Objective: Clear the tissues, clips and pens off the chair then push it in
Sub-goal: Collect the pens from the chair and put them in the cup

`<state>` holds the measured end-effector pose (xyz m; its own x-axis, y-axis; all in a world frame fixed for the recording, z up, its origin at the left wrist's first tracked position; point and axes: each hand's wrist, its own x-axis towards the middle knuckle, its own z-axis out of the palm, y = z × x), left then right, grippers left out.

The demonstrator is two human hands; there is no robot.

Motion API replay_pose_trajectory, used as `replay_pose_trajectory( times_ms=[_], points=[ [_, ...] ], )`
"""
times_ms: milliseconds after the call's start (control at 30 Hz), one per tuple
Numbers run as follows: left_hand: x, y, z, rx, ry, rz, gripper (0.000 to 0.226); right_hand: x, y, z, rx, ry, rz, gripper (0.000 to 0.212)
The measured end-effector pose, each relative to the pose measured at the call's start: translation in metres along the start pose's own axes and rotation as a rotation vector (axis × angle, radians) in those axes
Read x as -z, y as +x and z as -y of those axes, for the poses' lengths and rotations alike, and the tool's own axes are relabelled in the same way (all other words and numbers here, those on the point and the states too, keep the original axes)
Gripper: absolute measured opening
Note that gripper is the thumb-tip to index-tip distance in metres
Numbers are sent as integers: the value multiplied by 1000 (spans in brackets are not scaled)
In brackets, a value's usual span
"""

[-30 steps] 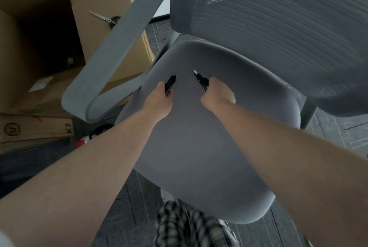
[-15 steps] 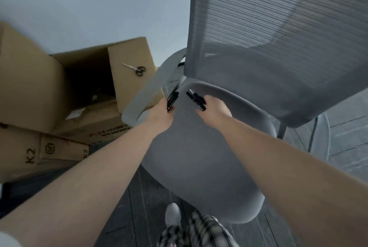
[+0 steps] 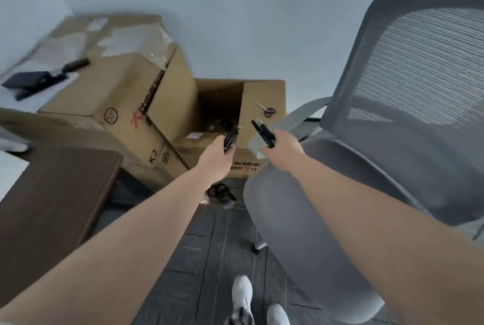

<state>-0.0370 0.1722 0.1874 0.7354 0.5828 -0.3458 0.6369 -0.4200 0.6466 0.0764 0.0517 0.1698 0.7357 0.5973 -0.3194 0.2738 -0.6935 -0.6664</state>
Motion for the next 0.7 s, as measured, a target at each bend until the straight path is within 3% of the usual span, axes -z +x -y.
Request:
replay_pose_trajectory(
  times_ms=[433, 700],
  points=[
    [111, -168, 181, 408, -261, -395, 16, -157, -82, 174, 407, -185, 299, 23],
    [185, -298, 315, 523, -415, -657, 22, -294, -186, 281, 587, -213, 476, 33]
  ],
)
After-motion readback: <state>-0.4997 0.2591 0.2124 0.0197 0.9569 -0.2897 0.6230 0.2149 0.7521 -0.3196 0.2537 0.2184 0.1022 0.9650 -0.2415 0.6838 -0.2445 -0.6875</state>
